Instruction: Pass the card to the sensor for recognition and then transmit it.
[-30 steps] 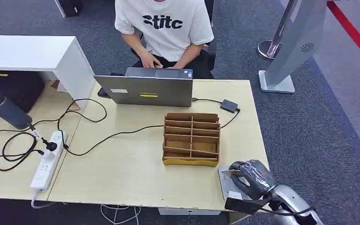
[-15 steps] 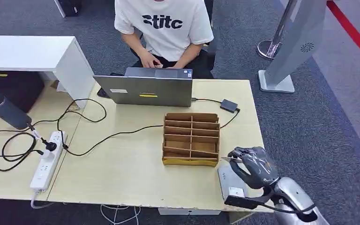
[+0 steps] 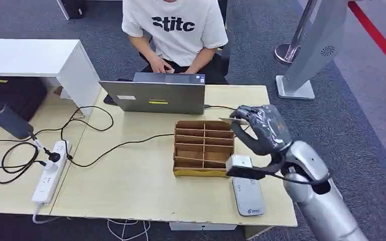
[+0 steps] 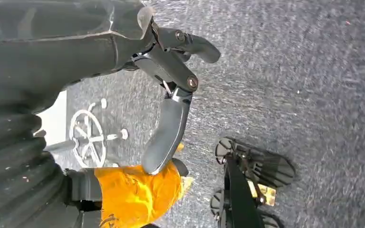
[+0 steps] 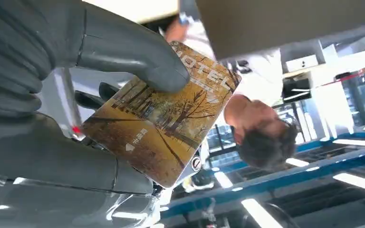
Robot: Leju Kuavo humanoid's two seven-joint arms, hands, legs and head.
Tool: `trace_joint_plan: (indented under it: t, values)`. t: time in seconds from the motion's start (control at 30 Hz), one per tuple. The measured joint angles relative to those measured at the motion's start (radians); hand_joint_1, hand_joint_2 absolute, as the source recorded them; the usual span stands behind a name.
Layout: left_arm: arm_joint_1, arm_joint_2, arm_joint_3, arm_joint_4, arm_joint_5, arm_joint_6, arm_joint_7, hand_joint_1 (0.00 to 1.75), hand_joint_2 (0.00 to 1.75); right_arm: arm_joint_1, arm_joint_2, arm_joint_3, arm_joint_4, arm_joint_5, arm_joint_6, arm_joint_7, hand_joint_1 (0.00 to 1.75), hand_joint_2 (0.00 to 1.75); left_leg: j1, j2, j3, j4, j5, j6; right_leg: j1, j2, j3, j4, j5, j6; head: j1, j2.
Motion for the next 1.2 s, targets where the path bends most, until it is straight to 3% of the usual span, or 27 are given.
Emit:
trace_joint_plan:
  t: [0.07,0.17,0.33,0.47,0.77,1.1,1.2]
  values:
    - [-0.006,0.003,-0.008,0.000,-0.029,-0.014,0.000,0.00,1.75,-0.129,0.061,0.032,0.102,-0.006,0.047,0.047,1.75,1.75,0.000,-0.001,0.000,0.000,0.002,-0.001,0.000,-0.001,-0.001,0.001,0.001,0.000,0.001,0.000]
    - [-0.010,0.006,-0.021,0.000,-0.063,-0.031,0.000,0.00,1.75,-0.290,0.156,0.060,0.279,-0.012,0.062,0.094,1.75,1.75,0.000,-0.001,0.000,0.000,0.003,-0.003,0.000,0.000,-0.002,0.002,0.002,-0.001,0.000,0.000]
    - [-0.016,0.008,-0.042,0.000,-0.100,-0.040,0.001,0.00,1.75,-0.444,0.274,0.080,0.521,-0.016,0.050,0.170,1.75,1.75,0.001,-0.004,-0.001,0.000,0.004,-0.003,0.001,-0.003,-0.003,0.002,0.002,-0.001,0.000,0.000]
    - [-0.019,0.008,-0.049,0.000,-0.120,-0.046,0.001,0.00,1.75,-0.516,0.336,0.078,0.675,-0.012,0.029,0.204,1.75,1.75,0.001,-0.004,-0.001,0.000,0.004,-0.003,0.001,-0.003,-0.003,0.002,0.001,-0.001,0.000,0.000]
    - [-0.020,0.008,-0.057,0.000,-0.128,-0.048,0.001,0.00,1.75,-0.559,0.402,0.068,0.840,-0.008,0.014,0.216,1.75,1.75,0.001,-0.004,-0.002,0.000,0.004,-0.003,0.001,-0.003,-0.003,0.001,0.002,-0.001,0.000,0.000]
    - [-0.020,0.008,-0.061,0.000,-0.132,-0.047,0.002,0.00,1.75,-0.574,0.426,0.043,0.889,-0.006,0.008,0.215,1.75,1.75,0.001,-0.004,-0.002,0.000,0.004,-0.003,0.001,-0.002,-0.003,0.002,0.002,-0.001,0.000,0.000]
    - [-0.020,0.007,-0.061,0.000,-0.142,-0.047,0.002,0.00,1.75,-0.573,0.437,0.018,0.886,-0.007,0.007,0.167,1.75,1.75,0.001,-0.004,-0.002,0.000,0.004,-0.003,0.001,-0.002,-0.003,0.002,0.001,-0.001,0.000,0.000]
